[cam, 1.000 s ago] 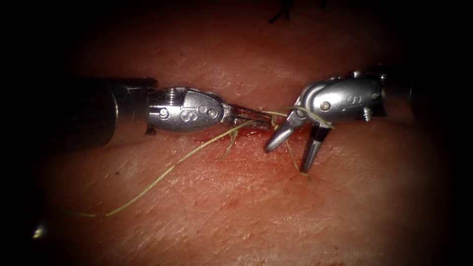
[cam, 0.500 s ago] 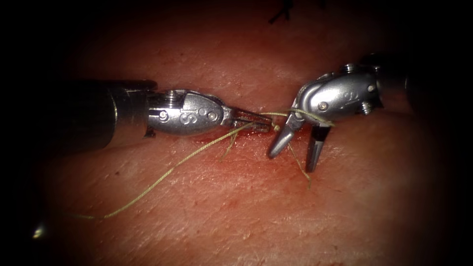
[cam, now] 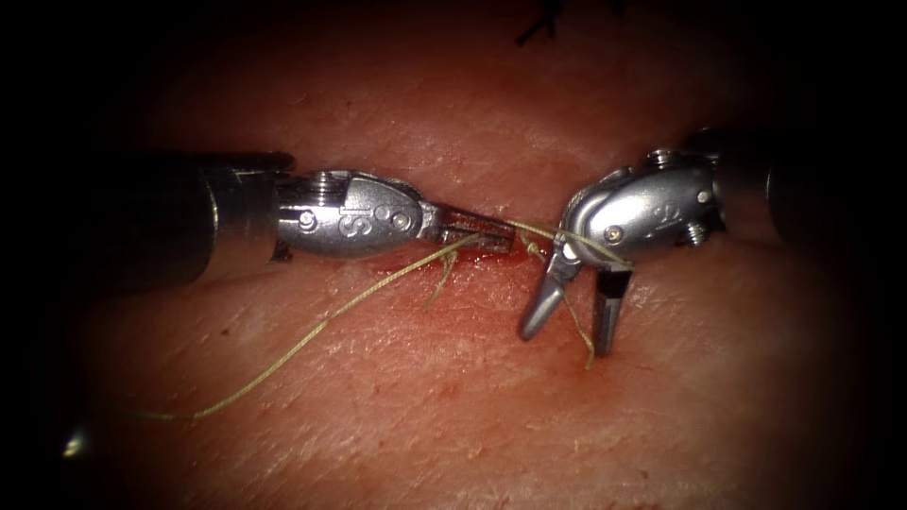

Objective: Wound Closure

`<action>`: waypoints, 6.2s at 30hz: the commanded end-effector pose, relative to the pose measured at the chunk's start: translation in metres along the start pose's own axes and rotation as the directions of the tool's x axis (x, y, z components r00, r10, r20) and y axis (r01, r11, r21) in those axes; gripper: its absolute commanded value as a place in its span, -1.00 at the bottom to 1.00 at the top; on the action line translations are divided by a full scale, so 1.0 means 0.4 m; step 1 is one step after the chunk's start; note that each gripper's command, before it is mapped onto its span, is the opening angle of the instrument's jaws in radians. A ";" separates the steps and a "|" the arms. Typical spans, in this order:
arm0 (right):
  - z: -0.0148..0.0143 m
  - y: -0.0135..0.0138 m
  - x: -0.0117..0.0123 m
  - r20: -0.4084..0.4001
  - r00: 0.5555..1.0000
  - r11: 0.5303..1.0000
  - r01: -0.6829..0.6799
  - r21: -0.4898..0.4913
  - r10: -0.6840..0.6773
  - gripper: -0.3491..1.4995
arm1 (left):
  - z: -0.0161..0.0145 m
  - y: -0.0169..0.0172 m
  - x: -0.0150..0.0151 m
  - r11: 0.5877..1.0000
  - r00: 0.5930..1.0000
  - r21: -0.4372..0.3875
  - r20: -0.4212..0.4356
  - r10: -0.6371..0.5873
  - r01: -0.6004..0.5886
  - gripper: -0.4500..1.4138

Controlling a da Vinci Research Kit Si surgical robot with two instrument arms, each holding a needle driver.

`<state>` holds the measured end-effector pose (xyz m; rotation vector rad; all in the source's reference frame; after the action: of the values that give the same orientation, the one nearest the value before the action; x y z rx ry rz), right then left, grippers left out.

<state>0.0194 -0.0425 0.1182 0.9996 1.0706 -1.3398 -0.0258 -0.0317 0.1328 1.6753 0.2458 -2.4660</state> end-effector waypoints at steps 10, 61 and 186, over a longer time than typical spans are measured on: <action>-0.0020 0.0008 -0.0014 -0.049 0.969 0.959 -0.248 -0.135 0.244 -1.00 | 0.0018 0.0007 -0.0016 1.000 1.000 0.000 0.001 -0.007 0.007 -1.00; -0.0315 0.0030 -0.0119 -0.205 0.903 0.725 -0.426 -0.541 0.378 -1.00 | 0.0089 0.0488 0.0168 0.996 0.997 -0.048 -0.019 -0.071 0.070 -1.00; 0.0095 -0.0007 0.0120 -0.651 0.726 -0.239 -0.688 -0.686 -0.223 -0.75 | 0.0074 -0.0048 -0.0009 1.000 1.000 0.014 0.003 0.001 -0.001 -1.00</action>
<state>0.0182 -0.0471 0.1140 0.1805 1.7248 0.6651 -0.0282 -0.0310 0.1339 1.6777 0.2337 -2.4801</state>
